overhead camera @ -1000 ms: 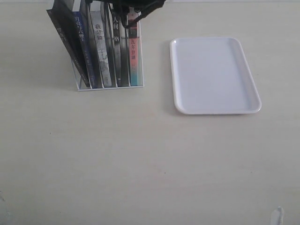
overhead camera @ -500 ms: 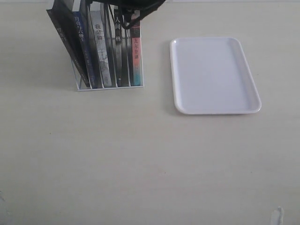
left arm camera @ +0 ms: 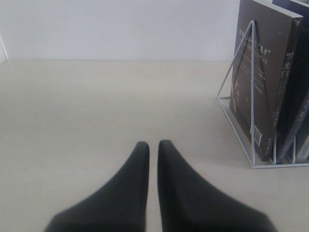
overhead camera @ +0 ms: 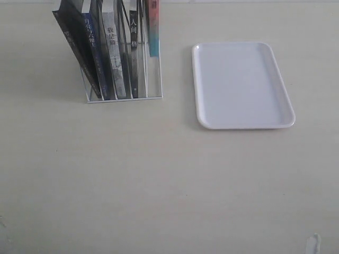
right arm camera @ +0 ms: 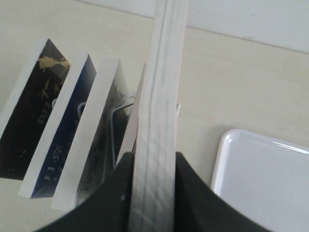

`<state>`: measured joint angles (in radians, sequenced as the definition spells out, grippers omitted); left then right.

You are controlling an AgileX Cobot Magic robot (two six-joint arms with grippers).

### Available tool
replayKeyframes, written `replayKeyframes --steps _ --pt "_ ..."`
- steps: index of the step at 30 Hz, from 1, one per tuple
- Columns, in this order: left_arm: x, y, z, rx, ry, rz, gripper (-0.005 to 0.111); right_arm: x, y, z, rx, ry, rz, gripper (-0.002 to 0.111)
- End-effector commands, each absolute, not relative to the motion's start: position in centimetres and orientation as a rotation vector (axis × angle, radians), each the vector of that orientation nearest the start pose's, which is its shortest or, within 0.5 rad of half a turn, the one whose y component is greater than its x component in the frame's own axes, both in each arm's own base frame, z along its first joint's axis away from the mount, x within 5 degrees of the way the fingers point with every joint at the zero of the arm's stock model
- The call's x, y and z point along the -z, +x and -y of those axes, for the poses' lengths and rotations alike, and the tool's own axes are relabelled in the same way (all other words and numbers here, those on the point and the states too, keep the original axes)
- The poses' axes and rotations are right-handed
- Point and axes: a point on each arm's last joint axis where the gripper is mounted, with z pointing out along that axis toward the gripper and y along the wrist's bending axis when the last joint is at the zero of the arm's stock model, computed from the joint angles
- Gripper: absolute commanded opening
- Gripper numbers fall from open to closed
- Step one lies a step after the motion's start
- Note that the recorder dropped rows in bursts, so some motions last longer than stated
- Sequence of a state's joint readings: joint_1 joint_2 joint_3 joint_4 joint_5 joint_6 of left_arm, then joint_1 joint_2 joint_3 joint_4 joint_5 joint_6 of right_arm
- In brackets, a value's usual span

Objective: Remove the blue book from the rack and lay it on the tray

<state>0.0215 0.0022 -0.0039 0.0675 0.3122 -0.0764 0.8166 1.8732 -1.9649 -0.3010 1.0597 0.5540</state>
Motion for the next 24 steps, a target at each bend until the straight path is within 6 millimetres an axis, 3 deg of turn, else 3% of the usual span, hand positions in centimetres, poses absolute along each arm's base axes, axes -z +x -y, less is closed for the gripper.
replayKeyframes --steps 1,24 --pt "-18.56 5.43 -0.26 -0.023 -0.034 -1.789 0.006 -39.1 30.57 -28.7 -0.262 -0.381 -2.335 0.0" --pt "-18.56 5.43 -0.26 -0.023 -0.034 -1.789 0.006 -38.6 30.68 -28.97 -0.268 -0.383 -2.354 0.0"
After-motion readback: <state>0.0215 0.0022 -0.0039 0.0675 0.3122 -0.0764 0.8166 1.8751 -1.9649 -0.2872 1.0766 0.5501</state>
